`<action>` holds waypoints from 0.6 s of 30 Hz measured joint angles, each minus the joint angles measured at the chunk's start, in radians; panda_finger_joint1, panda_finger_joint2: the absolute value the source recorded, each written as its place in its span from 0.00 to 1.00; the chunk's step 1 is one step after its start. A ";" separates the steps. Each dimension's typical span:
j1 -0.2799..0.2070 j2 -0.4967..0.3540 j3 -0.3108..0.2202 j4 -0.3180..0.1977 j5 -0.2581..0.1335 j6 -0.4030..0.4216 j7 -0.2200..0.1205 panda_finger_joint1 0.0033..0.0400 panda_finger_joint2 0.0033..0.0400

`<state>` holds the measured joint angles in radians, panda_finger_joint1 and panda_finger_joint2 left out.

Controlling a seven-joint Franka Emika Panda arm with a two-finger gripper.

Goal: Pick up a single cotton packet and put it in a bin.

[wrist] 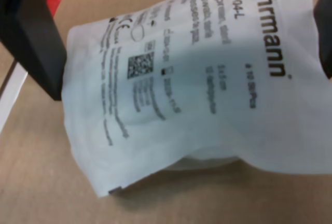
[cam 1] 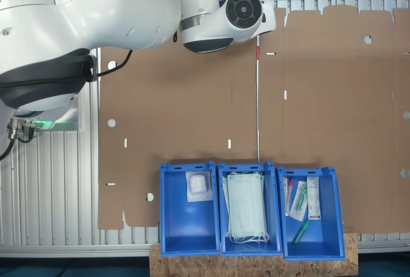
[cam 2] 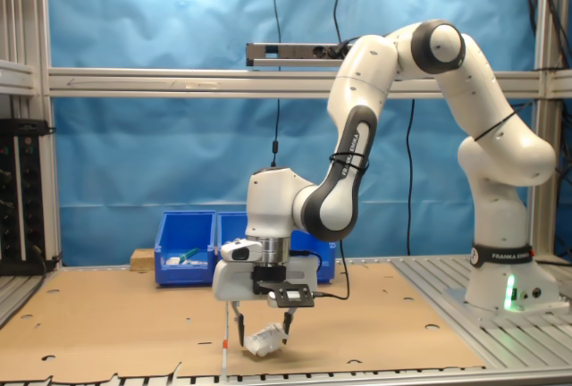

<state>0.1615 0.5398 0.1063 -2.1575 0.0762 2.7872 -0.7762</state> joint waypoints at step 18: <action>0.000 0.000 0.009 0.000 0.000 0.000 0.000 1.00 1.00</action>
<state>0.1615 0.5398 0.1156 -2.1576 0.0762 2.7872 -0.7762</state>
